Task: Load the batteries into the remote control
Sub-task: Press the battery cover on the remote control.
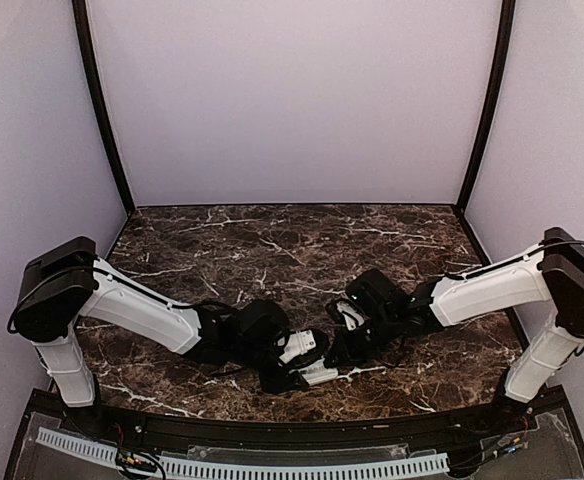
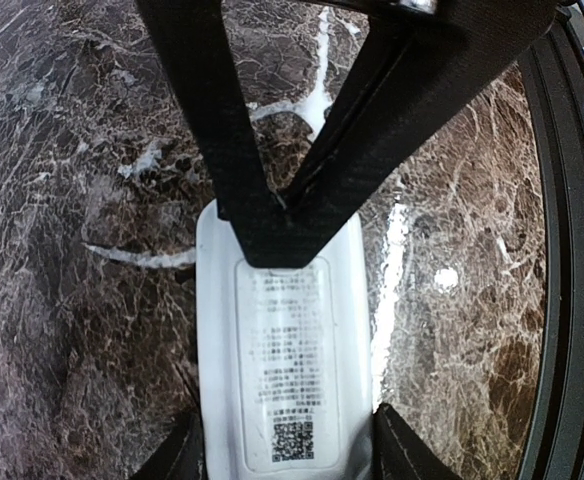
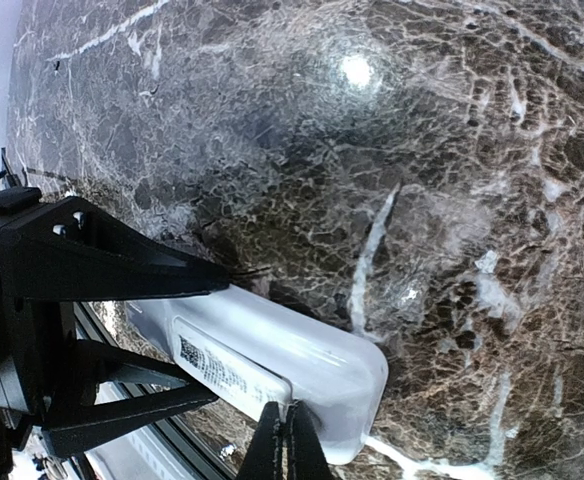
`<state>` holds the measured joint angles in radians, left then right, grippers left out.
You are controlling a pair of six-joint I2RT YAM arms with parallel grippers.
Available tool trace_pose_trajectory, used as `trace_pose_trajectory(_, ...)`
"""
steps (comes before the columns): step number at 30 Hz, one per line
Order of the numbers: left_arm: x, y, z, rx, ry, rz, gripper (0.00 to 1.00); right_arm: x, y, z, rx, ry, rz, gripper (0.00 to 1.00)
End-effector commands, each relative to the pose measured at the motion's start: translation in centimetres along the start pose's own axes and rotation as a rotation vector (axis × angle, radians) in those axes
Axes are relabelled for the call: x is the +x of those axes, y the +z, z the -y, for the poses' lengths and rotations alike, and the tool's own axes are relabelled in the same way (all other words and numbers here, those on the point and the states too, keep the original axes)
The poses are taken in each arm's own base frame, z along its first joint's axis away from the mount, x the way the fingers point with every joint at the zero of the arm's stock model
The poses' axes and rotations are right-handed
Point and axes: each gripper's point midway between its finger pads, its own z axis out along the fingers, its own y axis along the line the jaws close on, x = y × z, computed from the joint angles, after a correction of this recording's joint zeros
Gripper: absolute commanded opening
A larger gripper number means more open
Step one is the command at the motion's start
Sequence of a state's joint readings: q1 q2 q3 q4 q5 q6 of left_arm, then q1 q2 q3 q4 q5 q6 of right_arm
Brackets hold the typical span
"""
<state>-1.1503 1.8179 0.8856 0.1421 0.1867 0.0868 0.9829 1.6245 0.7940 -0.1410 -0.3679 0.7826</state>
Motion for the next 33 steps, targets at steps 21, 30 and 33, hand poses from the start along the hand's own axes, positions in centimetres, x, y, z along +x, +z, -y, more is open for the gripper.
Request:
trace_pose_trajectory(21, 2.6, 0.9, 1.0, 0.044, -0.025, -0.035, 0.0, 2.5, 1.4, -3.7, -0.238, -0.087, -0.057, 0.0)
trace_pose_trajectory(30, 3.4, 1.1, 1.0, 0.042, -0.014, -0.065, 0.0, 2.7, 0.2, -5.4, -0.359, -0.062, -0.088, 0.0)
trace_pose_trajectory(33, 3.7, 1.1, 1.0, 0.041, -0.015, -0.073, 0.0, 2.8, -0.3, -6.3, -0.405, -0.064, -0.102, 0.0)
